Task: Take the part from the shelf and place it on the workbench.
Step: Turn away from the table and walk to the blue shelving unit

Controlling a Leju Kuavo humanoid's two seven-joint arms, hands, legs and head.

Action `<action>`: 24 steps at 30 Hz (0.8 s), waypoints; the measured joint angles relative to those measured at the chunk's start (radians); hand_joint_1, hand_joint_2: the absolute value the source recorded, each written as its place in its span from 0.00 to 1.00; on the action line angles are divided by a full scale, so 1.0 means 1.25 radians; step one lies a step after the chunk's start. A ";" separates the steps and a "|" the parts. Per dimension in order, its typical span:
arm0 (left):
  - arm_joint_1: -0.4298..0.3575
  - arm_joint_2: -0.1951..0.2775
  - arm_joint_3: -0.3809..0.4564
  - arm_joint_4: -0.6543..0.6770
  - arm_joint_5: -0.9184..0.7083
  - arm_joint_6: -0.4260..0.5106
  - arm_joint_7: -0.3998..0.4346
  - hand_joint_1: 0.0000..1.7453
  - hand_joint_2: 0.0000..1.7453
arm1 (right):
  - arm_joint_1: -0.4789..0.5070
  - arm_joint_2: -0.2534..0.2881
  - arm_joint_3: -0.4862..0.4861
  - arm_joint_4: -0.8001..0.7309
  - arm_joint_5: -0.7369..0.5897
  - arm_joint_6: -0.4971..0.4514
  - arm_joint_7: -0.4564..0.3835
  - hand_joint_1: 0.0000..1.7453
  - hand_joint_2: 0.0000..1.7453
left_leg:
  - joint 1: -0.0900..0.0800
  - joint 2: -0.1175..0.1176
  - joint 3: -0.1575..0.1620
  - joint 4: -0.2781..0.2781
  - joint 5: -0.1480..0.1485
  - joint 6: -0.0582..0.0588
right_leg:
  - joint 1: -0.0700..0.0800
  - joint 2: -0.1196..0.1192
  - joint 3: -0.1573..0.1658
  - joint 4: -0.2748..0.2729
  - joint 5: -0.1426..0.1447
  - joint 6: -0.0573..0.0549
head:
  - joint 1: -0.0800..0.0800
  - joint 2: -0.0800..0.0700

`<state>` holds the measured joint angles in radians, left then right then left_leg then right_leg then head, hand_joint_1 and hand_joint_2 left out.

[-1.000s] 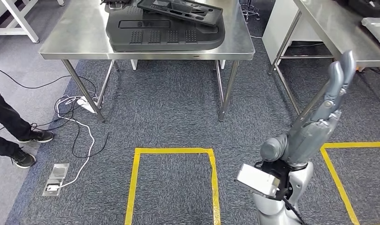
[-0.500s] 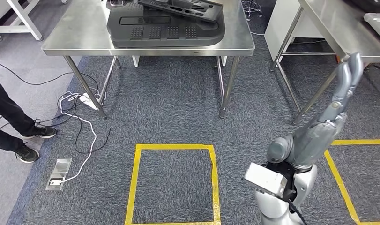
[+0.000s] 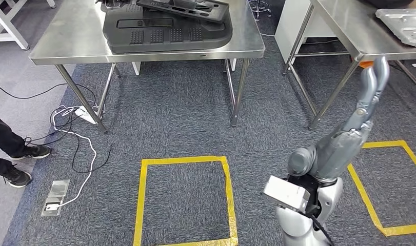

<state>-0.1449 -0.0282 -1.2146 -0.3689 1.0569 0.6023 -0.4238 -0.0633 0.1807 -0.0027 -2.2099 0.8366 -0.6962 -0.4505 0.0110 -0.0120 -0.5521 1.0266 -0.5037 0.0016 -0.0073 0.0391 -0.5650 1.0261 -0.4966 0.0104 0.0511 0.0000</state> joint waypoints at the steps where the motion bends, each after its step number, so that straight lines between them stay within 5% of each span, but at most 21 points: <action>1: -0.001 0.000 0.000 0.000 0.000 0.000 0.000 0.00 0.00 | 0.000 0.000 0.000 0.000 0.000 0.000 0.000 0.00 0.00 | 0.001 0.004 0.000 -0.003 0.003 0.006 | 0.000 -0.003 -0.003 0.008 -0.007 0.004 | 0.002 0.000; 3: -0.002 -0.001 0.000 0.000 0.000 0.000 0.000 0.00 0.00 | 0.000 0.000 0.000 -0.001 0.000 0.000 0.001 0.00 0.00 | 0.003 0.014 -0.001 -0.010 0.009 0.016 | -0.002 -0.014 -0.029 0.065 -0.046 0.012 | 0.009 0.000; 5: -0.001 -0.001 0.000 0.000 0.000 0.000 0.000 0.00 0.00 | 0.001 -0.001 0.000 -0.002 -0.001 0.000 0.001 0.00 0.00 | 0.003 0.024 -0.006 -0.010 0.010 0.019 | -0.003 -0.021 -0.077 0.169 -0.097 0.017 | 0.016 0.000; 7: 0.000 -0.001 0.000 0.000 0.000 0.001 0.000 0.00 0.00 | 0.003 -0.001 0.000 -0.002 -0.002 0.000 0.003 0.00 0.00 | 0.002 0.035 -0.008 -0.009 0.010 0.019 | -0.005 -0.024 -0.097 0.221 -0.105 0.020 | 0.017 0.000; 10: -0.001 -0.002 0.000 0.000 0.000 0.001 0.000 0.00 0.00 | 0.004 -0.001 0.000 -0.002 -0.002 0.000 0.004 0.00 0.00 | 0.002 0.045 -0.006 -0.007 0.009 0.016 | -0.005 -0.041 -0.029 0.092 -0.033 0.018 | 0.019 0.000; 12: -0.001 -0.002 0.000 0.000 0.000 0.001 0.000 0.00 0.00 | 0.004 -0.001 0.000 -0.002 -0.001 0.000 0.004 0.00 0.00 | -0.001 0.050 -0.007 -0.004 0.008 0.009 | -0.002 -0.056 0.007 0.010 -0.007 0.012 | 0.019 0.000; 15: -0.002 -0.002 0.000 0.000 -0.001 0.001 -0.001 0.00 0.00 | 0.004 -0.001 0.000 -0.002 -0.001 0.000 0.005 0.00 0.00 | -0.003 0.059 -0.007 -0.005 0.010 -0.005 | 0.002 -0.049 0.006 -0.006 -0.004 -0.001 | 0.016 0.000; 17: -0.003 -0.002 0.000 0.000 -0.005 0.001 -0.004 0.00 0.00 | 0.003 -0.001 0.000 -0.003 -0.001 0.000 0.004 0.00 0.00 | -0.001 0.052 -0.013 0.018 -0.010 -0.015 | 0.000 -0.041 0.005 -0.011 0.002 -0.013 | 0.013 0.000; 21: 0.001 -0.002 -0.001 0.000 -0.008 0.000 -0.009 0.00 0.00 | 0.005 -0.001 0.000 -0.004 -0.002 0.000 -0.001 0.00 0.00 | 0.001 0.022 -0.091 0.205 -0.104 -0.022 | 0.000 -0.025 0.002 -0.013 0.006 -0.022 | 0.004 0.000; 22: 0.002 -0.002 -0.001 0.000 -0.008 0.000 -0.009 0.00 0.00 | 0.005 -0.001 0.000 -0.004 -0.003 0.000 -0.002 0.00 0.00 | 0.000 0.019 -0.100 0.225 -0.104 -0.021 | 0.001 -0.018 0.002 -0.012 0.006 -0.022 | 0.003 0.000; 24: 0.004 -0.002 -0.001 0.000 -0.008 0.000 -0.010 0.00 0.00 | 0.006 -0.001 0.000 -0.004 -0.005 0.000 -0.005 0.00 0.00 | 0.001 0.011 -0.073 0.169 -0.060 -0.017 | 0.001 -0.003 0.003 -0.010 0.006 -0.021 | 0.002 0.000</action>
<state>-0.1403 -0.0301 -1.2158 -0.3686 1.0467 0.6024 -0.4363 -0.0561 0.1789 -0.0027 -2.2152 0.8308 -0.6962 -0.4568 0.0117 0.0022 -0.6432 1.2382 -0.5792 -0.0190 -0.0061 0.0359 -0.5612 1.0135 -0.4889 -0.0161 0.0537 0.0000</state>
